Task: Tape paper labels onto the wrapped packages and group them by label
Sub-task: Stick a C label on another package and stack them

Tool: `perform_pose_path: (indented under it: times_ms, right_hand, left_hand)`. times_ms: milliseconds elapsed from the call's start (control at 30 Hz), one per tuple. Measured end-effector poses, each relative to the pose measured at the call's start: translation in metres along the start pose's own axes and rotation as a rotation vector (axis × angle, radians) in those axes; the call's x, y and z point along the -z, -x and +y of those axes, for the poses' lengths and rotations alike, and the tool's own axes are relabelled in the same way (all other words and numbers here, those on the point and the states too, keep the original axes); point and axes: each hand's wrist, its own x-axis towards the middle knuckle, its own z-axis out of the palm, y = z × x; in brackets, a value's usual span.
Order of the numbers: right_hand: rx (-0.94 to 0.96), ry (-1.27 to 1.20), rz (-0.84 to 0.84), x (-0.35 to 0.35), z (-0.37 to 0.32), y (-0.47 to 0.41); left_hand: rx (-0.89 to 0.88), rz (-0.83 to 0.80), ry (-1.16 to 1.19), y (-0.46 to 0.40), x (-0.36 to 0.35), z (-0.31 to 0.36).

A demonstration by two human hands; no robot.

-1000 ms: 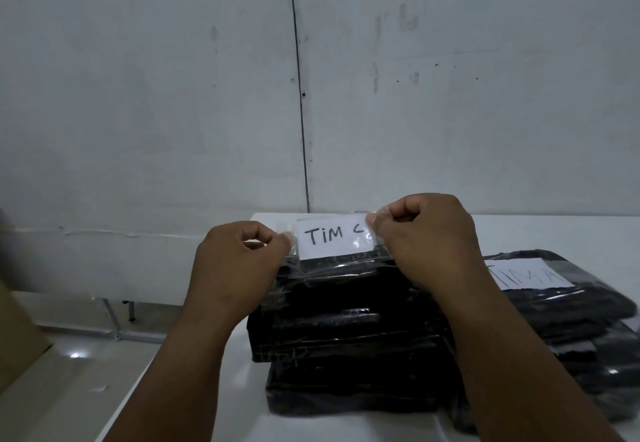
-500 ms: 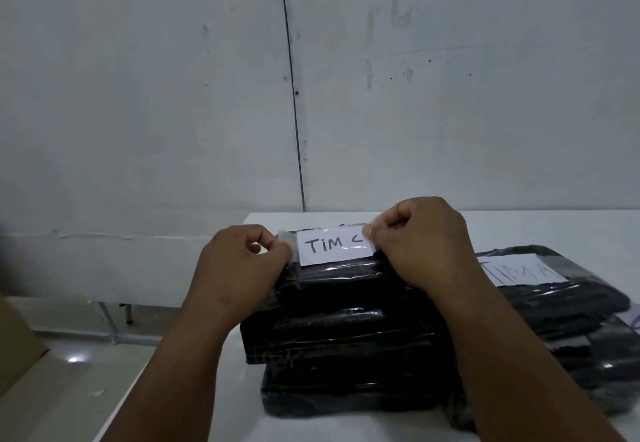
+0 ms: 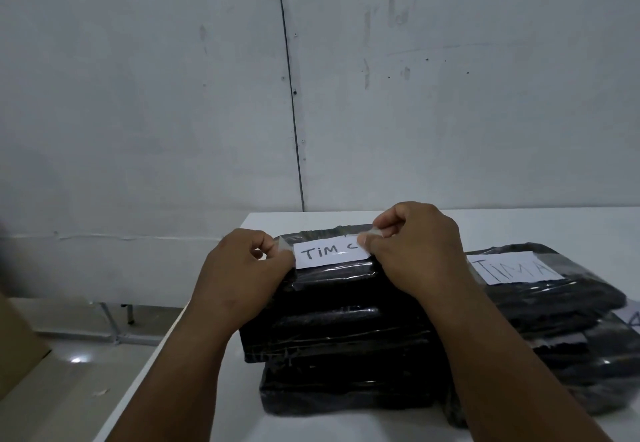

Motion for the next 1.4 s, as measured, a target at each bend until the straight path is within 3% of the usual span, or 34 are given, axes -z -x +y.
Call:
perform_pose_path:
  times_ms: [233,400,500,633,733,933,1133,1267,1400]
  right_hand:
    - [0.0,-0.041,0.039,0.001,0.002,0.001]
    - [0.115,0.094,0.124,-0.002,-0.002,0.006]
    - [0.374,0.248,0.117,-0.003,-0.011,0.021]
    - [0.539,0.467,-0.143,-0.014,-0.014,0.042]
    - [0.543,0.439,-0.163,-0.016,-0.005,0.043]
    - [0.512,0.377,-0.133,-0.02,0.005,0.035]
    - [0.414,0.324,-0.088,-0.011,0.008,0.033]
    - [0.382,0.284,-0.094,-0.011,0.012,0.034]
    - [0.319,0.199,-0.163,-0.009,0.014,0.038]
  left_hand:
    - [0.096,0.076,0.047,0.001,0.004,-0.001]
    - [0.074,0.072,0.043,0.006,0.005,-0.003]
    - [-0.061,0.102,0.004,0.011,0.007,-0.002]
    - [-0.376,-0.007,-0.065,0.01,0.008,0.004]
    - [-0.418,-0.142,-0.08,0.005,0.008,0.004]
    - [-0.309,-0.142,-0.044,0.004,0.007,-0.01]
    - [-0.189,0.096,-0.013,0.018,-0.005,-0.012]
    - [-0.222,0.199,-0.09,0.024,-0.008,-0.015]
    - [-0.296,0.147,-0.131,0.02,-0.008,-0.018]
